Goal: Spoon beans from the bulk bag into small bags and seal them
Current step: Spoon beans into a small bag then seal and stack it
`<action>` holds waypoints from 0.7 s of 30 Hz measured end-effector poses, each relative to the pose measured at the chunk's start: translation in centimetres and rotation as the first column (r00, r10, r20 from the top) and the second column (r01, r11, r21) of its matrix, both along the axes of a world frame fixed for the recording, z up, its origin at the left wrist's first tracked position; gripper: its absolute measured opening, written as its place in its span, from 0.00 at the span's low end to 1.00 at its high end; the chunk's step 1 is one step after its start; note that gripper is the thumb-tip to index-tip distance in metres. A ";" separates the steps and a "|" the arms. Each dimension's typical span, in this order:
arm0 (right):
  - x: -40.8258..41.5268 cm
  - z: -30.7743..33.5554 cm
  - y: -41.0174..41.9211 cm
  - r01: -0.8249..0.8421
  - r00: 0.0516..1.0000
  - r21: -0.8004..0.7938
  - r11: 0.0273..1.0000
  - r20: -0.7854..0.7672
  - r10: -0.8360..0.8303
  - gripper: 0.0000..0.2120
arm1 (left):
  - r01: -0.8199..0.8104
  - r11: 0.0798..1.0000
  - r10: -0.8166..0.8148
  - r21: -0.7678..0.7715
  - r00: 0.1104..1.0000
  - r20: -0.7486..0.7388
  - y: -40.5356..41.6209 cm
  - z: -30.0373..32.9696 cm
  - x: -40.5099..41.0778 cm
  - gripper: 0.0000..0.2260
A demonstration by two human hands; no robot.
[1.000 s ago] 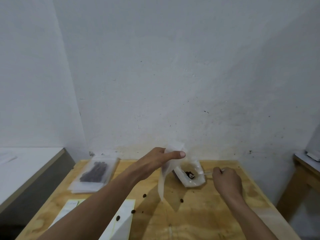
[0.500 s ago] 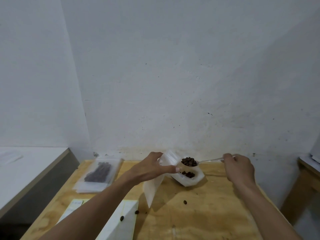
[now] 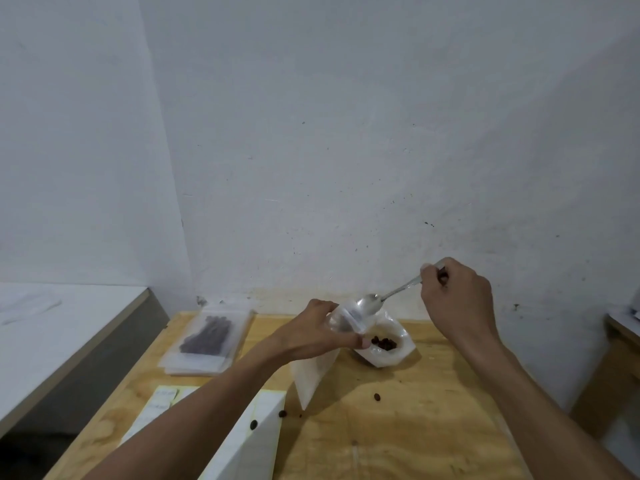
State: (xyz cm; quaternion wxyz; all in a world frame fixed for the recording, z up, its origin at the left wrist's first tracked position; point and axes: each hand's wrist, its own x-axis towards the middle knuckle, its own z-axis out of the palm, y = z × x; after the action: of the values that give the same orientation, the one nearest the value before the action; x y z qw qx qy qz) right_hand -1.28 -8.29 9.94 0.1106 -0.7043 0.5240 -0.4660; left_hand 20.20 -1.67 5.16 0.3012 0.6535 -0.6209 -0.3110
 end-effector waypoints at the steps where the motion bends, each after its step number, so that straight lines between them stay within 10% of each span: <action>1: -0.3 0.1 0.1 0.025 1.000 -0.034 0.999 0.017 -0.025 0.18 | -0.014 0.999 0.015 0.030 0.999 -0.044 0.0 0.0 0.2 0.32; 7: -1.5 -3.0 0.3 0.125 0.989 -0.044 0.991 -0.077 -0.128 0.16 | 0.014 0.996 0.015 0.088 0.948 -0.317 -0.1 0.0 0.5 0.28; 21: -1.8 -8.6 -0.7 0.290 0.957 0.376 0.880 -0.129 -0.260 0.20 | 0.031 0.998 -0.014 0.057 0.957 -0.290 -1.6 1.4 -1.7 0.13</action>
State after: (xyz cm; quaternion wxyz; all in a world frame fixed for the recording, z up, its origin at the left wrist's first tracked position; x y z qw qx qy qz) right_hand -3.07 -9.03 1.29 0.1620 -0.6033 0.7048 -0.3362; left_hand 18.46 -3.28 6.59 0.3654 0.6026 -0.5677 -0.4255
